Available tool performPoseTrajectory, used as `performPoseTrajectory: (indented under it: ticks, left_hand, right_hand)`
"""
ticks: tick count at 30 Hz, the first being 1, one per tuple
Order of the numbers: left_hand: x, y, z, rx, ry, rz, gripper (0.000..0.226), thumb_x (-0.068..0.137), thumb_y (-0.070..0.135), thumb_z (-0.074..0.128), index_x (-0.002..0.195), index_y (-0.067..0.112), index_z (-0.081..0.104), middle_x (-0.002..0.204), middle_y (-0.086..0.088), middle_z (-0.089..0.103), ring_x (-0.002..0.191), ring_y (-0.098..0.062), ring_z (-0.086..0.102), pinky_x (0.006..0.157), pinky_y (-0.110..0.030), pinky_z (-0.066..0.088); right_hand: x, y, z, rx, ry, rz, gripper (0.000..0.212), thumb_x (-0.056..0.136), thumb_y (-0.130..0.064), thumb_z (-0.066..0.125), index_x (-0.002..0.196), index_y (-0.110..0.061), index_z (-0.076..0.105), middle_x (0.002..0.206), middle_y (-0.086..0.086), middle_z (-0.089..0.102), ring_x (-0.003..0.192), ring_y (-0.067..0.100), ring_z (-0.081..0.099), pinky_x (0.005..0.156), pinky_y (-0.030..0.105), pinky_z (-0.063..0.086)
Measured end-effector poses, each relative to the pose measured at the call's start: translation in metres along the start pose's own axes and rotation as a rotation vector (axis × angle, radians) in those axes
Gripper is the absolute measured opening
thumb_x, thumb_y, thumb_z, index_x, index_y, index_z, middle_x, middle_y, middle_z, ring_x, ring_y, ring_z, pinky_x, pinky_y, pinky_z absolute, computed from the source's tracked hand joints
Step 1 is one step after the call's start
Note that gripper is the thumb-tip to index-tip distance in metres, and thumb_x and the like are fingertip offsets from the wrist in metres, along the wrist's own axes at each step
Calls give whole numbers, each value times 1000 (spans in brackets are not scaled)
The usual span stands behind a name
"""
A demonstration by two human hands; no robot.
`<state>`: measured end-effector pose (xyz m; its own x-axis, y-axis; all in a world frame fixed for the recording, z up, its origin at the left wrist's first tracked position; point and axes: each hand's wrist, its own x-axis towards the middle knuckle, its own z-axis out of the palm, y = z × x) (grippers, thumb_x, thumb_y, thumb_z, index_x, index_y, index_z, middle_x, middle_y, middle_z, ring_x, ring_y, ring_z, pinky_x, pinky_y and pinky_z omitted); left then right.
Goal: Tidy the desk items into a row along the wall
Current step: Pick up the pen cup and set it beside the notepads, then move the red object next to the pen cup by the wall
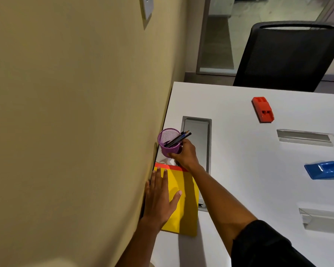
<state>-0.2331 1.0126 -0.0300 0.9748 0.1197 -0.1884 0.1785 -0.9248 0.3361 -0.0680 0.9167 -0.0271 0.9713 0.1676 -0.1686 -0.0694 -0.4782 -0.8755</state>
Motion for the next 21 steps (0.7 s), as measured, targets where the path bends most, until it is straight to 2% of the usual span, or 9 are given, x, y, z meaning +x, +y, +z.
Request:
performPoseTrajectory:
  ticks: [6,8,10,13,15,18,21]
  left_hand:
    - [-1,1,1,9,2,2,101,70,83,-5,152,25,-4,161,-1,-10,148,-19,-9,119,-40,2]
    - [-2,0,0,11,-4,3,103,68,85,-8,152,25,-5,160,-1,-11,148,-20,-8,119,-40,2]
    - [-2,1,-1,27,-6,-5,100,71,84,-3,151,25,-6,160,-1,-11,148,-20,-8,119,-40,1]
    - [-3,4,-3,69,-31,-29,91,78,77,13,150,25,-9,160,-1,-13,148,-21,-9,119,-40,0]
    - [-4,11,-5,58,-38,-16,92,78,77,13,151,24,-8,160,-2,-11,148,-22,-8,119,-41,0]
    - [-7,23,-10,25,-10,34,103,71,84,-3,152,21,0,161,-5,-6,148,-25,-4,118,-45,4]
    - [-12,44,-16,25,-10,85,102,72,83,2,152,20,3,161,-5,-4,148,-26,-2,118,-49,5]
  right_hand:
    - [6,2,6,39,-5,25,67,67,-14,86,126,-8,54,126,10,62,114,25,60,85,22,50]
    - [5,1,6,34,-13,23,74,66,-18,87,129,-12,50,127,9,61,116,25,59,83,21,51]
    - [2,1,2,12,5,32,89,63,-24,89,138,-14,41,135,10,54,122,26,54,88,27,52]
    - [-10,5,-10,-53,17,104,110,68,-33,85,152,-16,16,156,10,28,141,29,31,109,41,37]
    - [-26,10,-27,-110,21,94,107,74,-43,79,153,-17,11,160,7,19,145,28,23,113,42,31]
    - [-56,18,-58,-283,27,24,98,81,-56,65,153,-20,9,162,3,13,148,26,16,117,42,22]
    - [-87,26,-95,-491,36,-29,98,82,-68,50,154,-21,2,163,4,5,150,25,4,120,43,9]
